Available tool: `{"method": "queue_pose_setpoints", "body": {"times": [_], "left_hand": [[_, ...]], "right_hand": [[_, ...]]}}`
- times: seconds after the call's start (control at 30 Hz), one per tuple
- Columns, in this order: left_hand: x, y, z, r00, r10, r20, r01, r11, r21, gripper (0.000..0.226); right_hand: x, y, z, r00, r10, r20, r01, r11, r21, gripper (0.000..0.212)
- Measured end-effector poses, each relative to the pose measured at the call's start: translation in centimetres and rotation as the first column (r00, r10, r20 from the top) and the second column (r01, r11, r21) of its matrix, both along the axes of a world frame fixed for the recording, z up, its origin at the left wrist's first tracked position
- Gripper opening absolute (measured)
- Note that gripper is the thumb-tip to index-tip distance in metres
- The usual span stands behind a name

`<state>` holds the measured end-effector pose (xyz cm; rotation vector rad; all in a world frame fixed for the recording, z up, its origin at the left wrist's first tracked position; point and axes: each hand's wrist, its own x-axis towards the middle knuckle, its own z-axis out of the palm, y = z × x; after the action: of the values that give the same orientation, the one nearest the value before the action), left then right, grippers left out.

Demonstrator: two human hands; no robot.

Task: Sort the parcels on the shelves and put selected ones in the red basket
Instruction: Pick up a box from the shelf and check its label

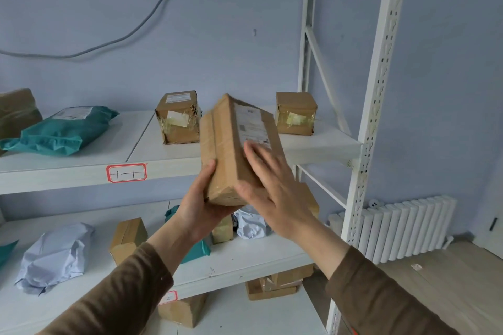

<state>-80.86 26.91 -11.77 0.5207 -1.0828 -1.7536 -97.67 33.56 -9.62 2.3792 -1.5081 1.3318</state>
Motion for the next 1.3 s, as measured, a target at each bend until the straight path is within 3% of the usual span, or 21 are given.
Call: {"method": "queue_pose_setpoints", "body": {"times": [0.07, 0.17, 0.23, 0.3, 0.4, 0.47, 0.53, 0.6, 0.73, 0.83, 0.93, 0.97, 1.07, 1.1, 1.23, 1.3], "left_hand": [[0.4, -0.4, -0.6, 0.995, 0.003, -0.096, 0.002, 0.998, 0.059, 0.062], [0.3, -0.6, -0.8, 0.983, 0.032, -0.181, -0.011, 0.993, 0.119, 0.065], [0.0, -0.8, -0.8, 0.975, 0.064, -0.214, -0.037, 0.991, 0.129, 0.067], [-0.4, -1.1, -0.6, 0.969, 0.066, -0.240, -0.034, 0.990, 0.137, 0.069], [-1.3, -1.6, 0.0, 0.973, 0.077, -0.217, -0.048, 0.990, 0.134, 0.065], [-2.0, -2.0, 0.7, 0.981, 0.105, -0.164, -0.084, 0.988, 0.132, 0.061], [-2.5, -2.9, 1.3, 0.985, 0.166, -0.042, -0.162, 0.983, 0.087, 0.055], [-3.0, -4.3, 2.0, 0.973, 0.227, 0.051, -0.228, 0.973, 0.032, 0.056], [-3.7, -6.9, 4.5, 0.927, 0.342, 0.156, -0.324, 0.937, -0.131, 0.071], [-4.5, -8.6, 6.9, 0.922, 0.295, 0.249, -0.225, 0.935, -0.275, 0.081], [-5.1, -12.2, 8.4, 0.920, 0.272, 0.282, -0.201, 0.945, -0.257, 0.113], [-5.3, -13.4, 8.9, 0.917, 0.276, 0.288, -0.208, 0.947, -0.245, 0.109], [-5.8, -17.0, 9.8, 0.903, 0.306, 0.301, -0.252, 0.946, -0.207, 0.058], [-5.9, -18.2, 9.9, 0.897, 0.312, 0.313, -0.259, 0.945, -0.198, 0.050], [-6.4, -22.2, 9.6, 0.886, 0.327, 0.329, -0.288, 0.944, -0.162, 0.052], [-6.6, -23.4, 9.5, 0.882, 0.326, 0.341, -0.291, 0.945, -0.151, 0.050]], "right_hand": [[-0.7, -0.2, 0.5, 0.984, 0.120, 0.131, -0.126, 0.991, 0.037, 0.061], [-2.4, -0.9, 0.8, 0.939, 0.060, 0.339, -0.090, 0.993, 0.073, 0.077], [-3.1, -1.0, 1.1, 0.831, -0.012, 0.556, -0.111, 0.976, 0.187, 0.096], [-3.6, -1.2, 1.1, 0.685, -0.074, 0.725, -0.251, 0.910, 0.330, 0.107], [-3.9, -2.1, 0.2, 0.571, -0.093, 0.816, -0.489, 0.760, 0.428, 0.107], [-3.9, -2.8, 0.4, 0.460, -0.106, 0.882, -0.554, 0.742, 0.378, 0.086], [-4.1, -3.7, 1.0, 0.365, -0.115, 0.924, -0.542, 0.781, 0.311, 0.049], [-4.5, -4.9, 2.1, 0.310, -0.155, 0.938, -0.488, 0.821, 0.297, 0.031], [-5.1, -8.3, 4.5, 0.340, -0.216, 0.915, -0.370, 0.864, 0.341, 0.058], [-5.3, -11.6, 6.2, 0.358, -0.228, 0.906, -0.306, 0.888, 0.344, 0.069], [-5.3, -15.6, 7.8, 0.395, -0.249, 0.884, -0.283, 0.883, 0.375, 0.084], [-5.3, -16.9, 8.2, 0.409, -0.261, 0.874, -0.271, 0.880, 0.390, 0.088], [-5.6, -20.7, 8.8, 0.454, -0.293, 0.841, -0.244, 0.867, 0.434, 0.094], [-5.7, -21.9, 8.8, 0.474, -0.293, 0.830, -0.243, 0.863, 0.444, 0.090], [-5.8, -26.1, 8.6, 0.502, -0.306, 0.809, -0.239, 0.850, 0.469, 0.067], [-6.1, -27.9, 8.3, 0.513, -0.320, 0.796, -0.236, 0.839, 0.489, 0.067]]}}
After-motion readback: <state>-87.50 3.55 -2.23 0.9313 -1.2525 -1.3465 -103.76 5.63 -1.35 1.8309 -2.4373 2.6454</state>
